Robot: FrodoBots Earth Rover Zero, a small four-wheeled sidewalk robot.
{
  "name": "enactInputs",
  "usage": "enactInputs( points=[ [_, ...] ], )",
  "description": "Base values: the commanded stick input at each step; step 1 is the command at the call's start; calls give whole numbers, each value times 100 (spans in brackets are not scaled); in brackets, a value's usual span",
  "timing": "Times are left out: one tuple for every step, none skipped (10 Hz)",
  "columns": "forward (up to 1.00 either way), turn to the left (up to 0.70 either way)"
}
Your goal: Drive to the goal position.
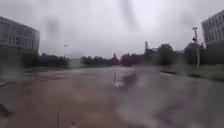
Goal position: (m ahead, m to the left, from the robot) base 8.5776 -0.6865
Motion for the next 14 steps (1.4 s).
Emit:
enactInputs(
  points=[
    [100, -27],
    [100, -27],
    [100, -27],
    [100, -23],
    [100, 0],
    [100, 0],
    [100, 0],
    [100, 0],
    [100, 0],
    [100, 0],
    [100, 0],
    [100, 0],
    [100, 0],
    [100, 0]
  ],
)
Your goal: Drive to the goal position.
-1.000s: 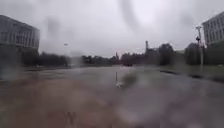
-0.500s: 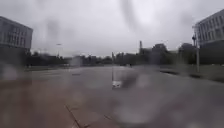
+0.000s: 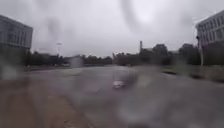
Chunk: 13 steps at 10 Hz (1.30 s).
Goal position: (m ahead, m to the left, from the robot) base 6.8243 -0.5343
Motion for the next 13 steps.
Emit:
enactInputs(
  points=[
    [100, 0],
    [100, 0],
    [100, 0],
    [100, -11],
    [100, -26],
    [100, -27],
    [100, -27],
    [100, -27],
    [100, -26],
    [100, -9],
    [100, 0],
    [100, 0],
    [100, 0]
  ],
)
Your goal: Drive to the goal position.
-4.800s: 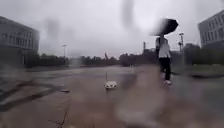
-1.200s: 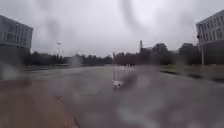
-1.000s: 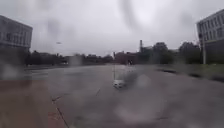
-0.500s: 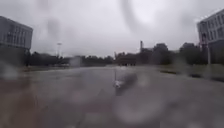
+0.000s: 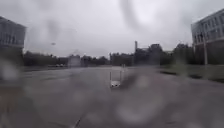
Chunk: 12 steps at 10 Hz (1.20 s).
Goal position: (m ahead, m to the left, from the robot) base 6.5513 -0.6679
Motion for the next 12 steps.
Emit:
enactInputs(
  points=[
    [100, 0],
    [100, 0],
    [100, 0],
    [100, 0],
    [100, 0],
    [100, 0],
    [100, 0],
    [100, 0],
    [100, 0],
    [100, 0],
    [100, 0],
    [100, 0]
  ],
)
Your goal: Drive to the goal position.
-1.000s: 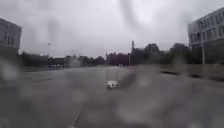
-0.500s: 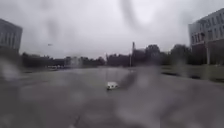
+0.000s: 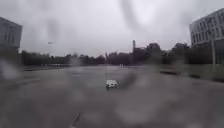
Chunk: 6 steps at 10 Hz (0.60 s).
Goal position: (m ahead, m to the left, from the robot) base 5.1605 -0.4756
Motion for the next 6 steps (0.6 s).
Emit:
enactInputs(
  points=[
    [100, 0],
    [100, 0],
    [100, 0],
    [100, 0],
    [100, 0],
    [100, 0]
  ],
)
